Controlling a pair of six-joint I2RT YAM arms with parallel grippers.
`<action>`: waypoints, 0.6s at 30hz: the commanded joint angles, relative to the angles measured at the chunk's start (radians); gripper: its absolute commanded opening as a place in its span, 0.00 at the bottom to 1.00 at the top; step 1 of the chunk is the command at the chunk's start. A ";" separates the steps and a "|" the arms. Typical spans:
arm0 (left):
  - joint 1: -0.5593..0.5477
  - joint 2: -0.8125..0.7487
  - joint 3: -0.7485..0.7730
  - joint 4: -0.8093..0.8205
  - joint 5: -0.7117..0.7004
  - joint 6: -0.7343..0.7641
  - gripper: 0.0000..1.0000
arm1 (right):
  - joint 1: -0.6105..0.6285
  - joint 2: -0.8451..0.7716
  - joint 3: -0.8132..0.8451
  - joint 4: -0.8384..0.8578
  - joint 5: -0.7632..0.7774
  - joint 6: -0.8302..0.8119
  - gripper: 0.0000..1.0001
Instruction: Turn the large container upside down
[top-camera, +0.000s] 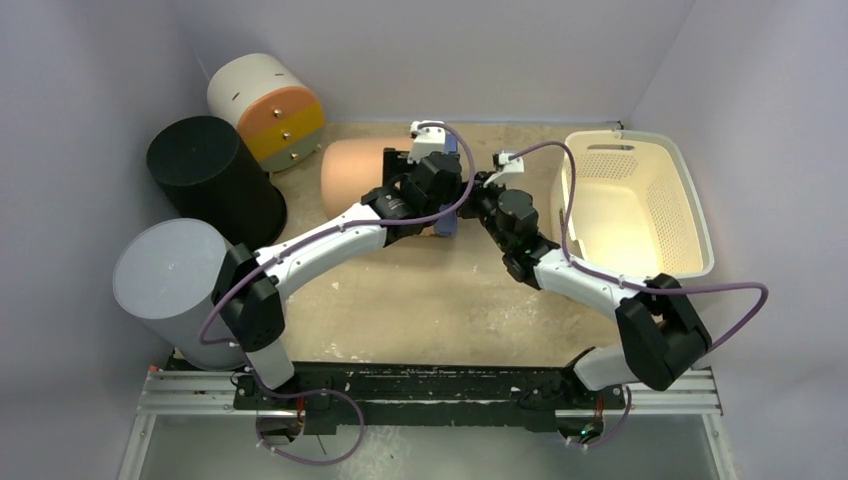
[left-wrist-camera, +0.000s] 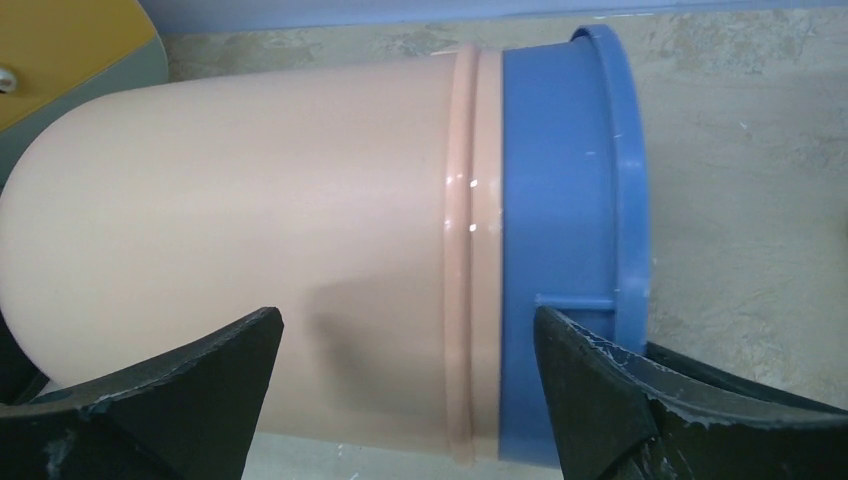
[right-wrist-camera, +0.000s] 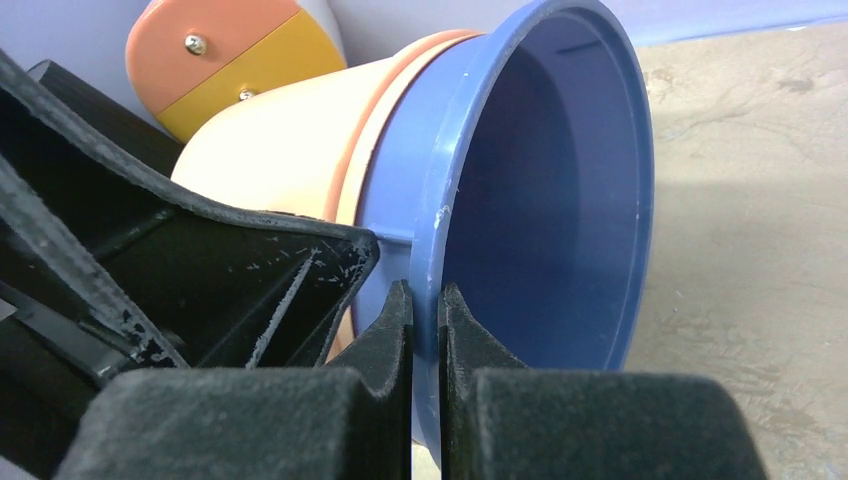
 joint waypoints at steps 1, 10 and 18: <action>0.085 -0.027 -0.065 0.067 -0.013 -0.057 0.93 | 0.007 -0.058 -0.023 -0.053 0.005 -0.028 0.00; 0.195 -0.053 -0.195 0.132 0.058 -0.077 0.93 | 0.006 -0.085 -0.030 -0.074 0.009 -0.039 0.00; 0.252 -0.051 -0.227 0.133 0.069 -0.057 0.93 | 0.004 -0.168 -0.042 -0.180 0.080 -0.094 0.00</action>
